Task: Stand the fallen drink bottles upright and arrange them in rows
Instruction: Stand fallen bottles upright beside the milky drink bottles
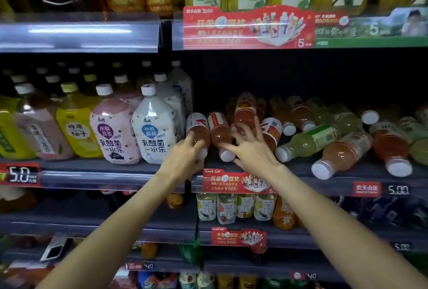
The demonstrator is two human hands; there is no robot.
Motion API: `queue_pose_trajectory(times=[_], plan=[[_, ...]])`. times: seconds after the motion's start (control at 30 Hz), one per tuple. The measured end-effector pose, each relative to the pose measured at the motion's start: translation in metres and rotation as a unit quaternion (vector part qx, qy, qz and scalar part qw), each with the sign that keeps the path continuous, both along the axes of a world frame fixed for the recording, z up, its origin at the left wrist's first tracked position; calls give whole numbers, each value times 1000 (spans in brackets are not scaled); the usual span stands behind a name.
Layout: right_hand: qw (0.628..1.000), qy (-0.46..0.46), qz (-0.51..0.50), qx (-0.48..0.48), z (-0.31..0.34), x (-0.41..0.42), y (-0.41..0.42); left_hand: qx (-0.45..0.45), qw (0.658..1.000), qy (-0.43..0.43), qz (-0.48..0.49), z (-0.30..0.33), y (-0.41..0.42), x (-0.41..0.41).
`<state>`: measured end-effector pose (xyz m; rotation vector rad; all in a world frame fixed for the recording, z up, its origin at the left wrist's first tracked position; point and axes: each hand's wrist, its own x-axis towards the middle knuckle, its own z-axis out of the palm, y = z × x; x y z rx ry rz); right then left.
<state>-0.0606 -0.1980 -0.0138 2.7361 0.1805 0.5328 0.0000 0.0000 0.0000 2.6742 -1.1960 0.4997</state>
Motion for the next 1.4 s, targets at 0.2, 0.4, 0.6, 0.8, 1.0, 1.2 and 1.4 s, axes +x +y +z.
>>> queue_pose_trajectory(times=[0.2,0.4,0.6,0.8,1.0,1.2,1.4], plan=[[996,-76,40,3,-9,4,-5,-163,979,-113,-47,50,3,10],[986,-140,76,53,-10,4,-11,-146,986,-71,33,84,-8,29],[962,-159,81,207,9,12,-12,-176,984,-27,22,83,-1,28],[868,-154,52,468,54,19,3,-266,964,-2,-3,53,9,13],[867,-99,-61,485,96,56,25,-290,957,2,15,35,11,9],[854,-38,-23,519,103,82,47,-298,954,27,-4,39,13,10],[803,5,47,595,84,64,30,-300,954,24,-1,35,14,7]])
